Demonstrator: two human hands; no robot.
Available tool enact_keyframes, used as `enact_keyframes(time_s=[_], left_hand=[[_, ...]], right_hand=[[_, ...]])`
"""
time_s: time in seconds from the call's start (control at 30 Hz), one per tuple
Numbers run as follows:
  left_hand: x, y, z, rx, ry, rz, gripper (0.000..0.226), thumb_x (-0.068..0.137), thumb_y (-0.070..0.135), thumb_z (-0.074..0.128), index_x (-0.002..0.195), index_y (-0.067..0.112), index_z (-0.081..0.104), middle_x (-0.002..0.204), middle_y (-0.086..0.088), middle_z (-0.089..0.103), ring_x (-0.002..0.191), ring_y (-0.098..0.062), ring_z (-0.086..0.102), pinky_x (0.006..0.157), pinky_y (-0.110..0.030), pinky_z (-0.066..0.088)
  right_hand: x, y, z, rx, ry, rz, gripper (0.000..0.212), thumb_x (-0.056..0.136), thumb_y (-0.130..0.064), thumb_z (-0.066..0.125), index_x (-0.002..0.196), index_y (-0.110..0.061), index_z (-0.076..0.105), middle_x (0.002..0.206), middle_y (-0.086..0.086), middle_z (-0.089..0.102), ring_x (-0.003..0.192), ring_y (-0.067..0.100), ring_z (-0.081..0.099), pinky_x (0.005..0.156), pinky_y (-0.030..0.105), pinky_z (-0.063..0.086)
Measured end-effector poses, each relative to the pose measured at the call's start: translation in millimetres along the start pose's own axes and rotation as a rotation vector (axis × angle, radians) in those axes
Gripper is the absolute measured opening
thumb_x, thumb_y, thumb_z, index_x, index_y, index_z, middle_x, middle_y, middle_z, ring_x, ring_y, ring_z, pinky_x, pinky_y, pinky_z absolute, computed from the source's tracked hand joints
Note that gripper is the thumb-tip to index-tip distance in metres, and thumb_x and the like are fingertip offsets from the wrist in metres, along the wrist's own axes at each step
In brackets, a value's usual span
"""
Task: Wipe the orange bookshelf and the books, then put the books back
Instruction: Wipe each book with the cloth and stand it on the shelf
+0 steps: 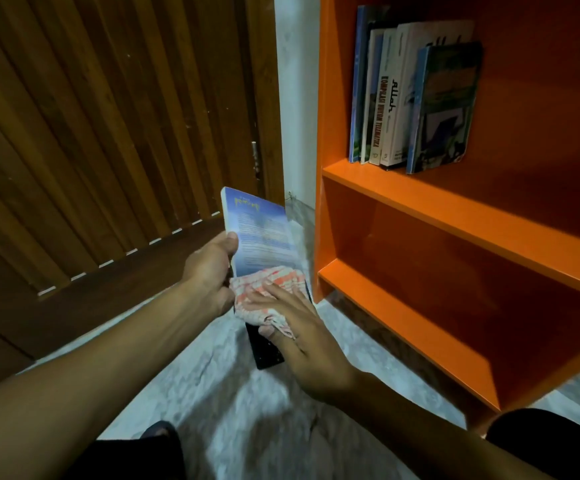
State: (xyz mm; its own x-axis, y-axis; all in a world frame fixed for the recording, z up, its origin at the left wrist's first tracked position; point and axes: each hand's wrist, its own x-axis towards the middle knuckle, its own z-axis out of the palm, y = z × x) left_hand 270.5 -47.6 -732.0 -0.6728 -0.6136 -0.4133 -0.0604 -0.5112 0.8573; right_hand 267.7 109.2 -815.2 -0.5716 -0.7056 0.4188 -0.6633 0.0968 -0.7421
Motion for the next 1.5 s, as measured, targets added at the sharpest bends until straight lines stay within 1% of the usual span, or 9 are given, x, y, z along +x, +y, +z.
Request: enact_keyframes(time_s=[0.27,0.4,0.57,0.77,0.87,0.93,1.13,1.23,1.5], left_hand=[[10,21,-18,-0.002,0.048,0.148,0.030,0.103,0.024,0.052,0.131,0.021,0.061,0.118,-0.007,0.071,0.097,-0.030,0.070,0.072,-0.043,0.059],[10,22,-20,0.071,0.016,0.179,0.024,0.103,0.019,0.048,0.117,0.015,0.068,0.114,-0.011,0.073,0.098,-0.035,0.070,0.079,-0.049,0.059],[3,13,-18,0.232,-0.085,0.139,0.022,0.102,0.018,0.049,0.106,0.014,0.070,0.102,-0.013,0.076,0.085,-0.032,0.071,0.069,-0.037,0.056],[8,-13,-14,0.529,-0.158,0.182,0.024,0.105,0.017,0.046,0.100,0.010,0.069,0.106,-0.017,0.073,0.089,-0.031,0.067,0.081,-0.039,0.053],[9,-14,-18,0.937,-0.191,0.364,0.036,0.099,0.016,0.056,0.135,0.015,0.053,0.133,-0.003,0.060,0.116,-0.024,0.059,0.097,-0.032,0.046],[2,-13,-15,1.094,-0.232,0.552,0.046,0.096,0.015,0.061,0.141,0.012,0.049,0.132,0.004,0.054,0.123,-0.017,0.053,0.087,-0.020,0.037],[-8,-26,4,0.939,-0.369,0.257,0.049,0.095,0.056,0.054,0.128,0.020,0.056,0.123,0.010,0.060,0.110,-0.019,0.060,0.101,-0.045,0.050],[-9,-30,10,0.706,-0.338,0.174,0.039,0.093,0.049,0.062,0.123,0.025,0.054,0.114,-0.003,0.069,0.096,-0.019,0.069,0.086,-0.049,0.060],[-1,-31,4,0.572,-0.163,0.354,0.023,0.092,0.029,0.052,0.111,0.024,0.062,0.105,-0.006,0.072,0.094,-0.029,0.071,0.086,-0.056,0.058]], right_hand=[[1,8,-10,0.198,-0.239,0.274,0.028,0.104,-0.038,0.047,0.118,-0.020,0.063,0.116,-0.005,0.069,0.108,0.007,0.065,0.093,0.033,0.055],[4,27,-8,0.427,-0.039,0.675,0.034,0.106,-0.038,0.039,0.106,-0.014,0.063,0.086,0.002,0.072,0.074,0.009,0.071,0.063,0.032,0.059],[17,33,-18,1.126,0.308,1.063,0.051,0.106,-0.044,0.036,0.122,-0.004,0.064,0.110,0.022,0.073,0.098,0.038,0.073,0.073,0.048,0.062],[19,21,-24,1.170,0.252,0.841,0.037,0.095,-0.025,0.061,0.129,-0.010,0.061,0.117,0.017,0.073,0.105,0.038,0.071,0.090,0.061,0.055],[18,20,-23,1.057,0.285,0.748,0.033,0.096,-0.013,0.061,0.129,-0.008,0.060,0.115,0.016,0.073,0.101,0.036,0.072,0.086,0.056,0.059],[18,22,-19,0.923,0.294,0.710,0.030,0.097,-0.010,0.060,0.128,-0.011,0.059,0.115,0.014,0.073,0.099,0.033,0.073,0.083,0.051,0.061],[12,24,-4,0.442,0.287,0.575,0.037,0.095,-0.022,0.062,0.130,-0.027,0.051,0.119,0.000,0.068,0.106,0.021,0.069,0.087,0.045,0.059],[7,17,-6,0.243,0.239,0.449,0.032,0.099,-0.019,0.059,0.128,-0.027,0.049,0.111,-0.005,0.066,0.102,0.011,0.066,0.072,0.023,0.056],[2,23,-8,0.159,0.111,0.343,0.051,0.101,-0.014,0.056,0.144,-0.038,0.046,0.133,-0.012,0.062,0.121,0.002,0.059,0.097,0.027,0.053]])
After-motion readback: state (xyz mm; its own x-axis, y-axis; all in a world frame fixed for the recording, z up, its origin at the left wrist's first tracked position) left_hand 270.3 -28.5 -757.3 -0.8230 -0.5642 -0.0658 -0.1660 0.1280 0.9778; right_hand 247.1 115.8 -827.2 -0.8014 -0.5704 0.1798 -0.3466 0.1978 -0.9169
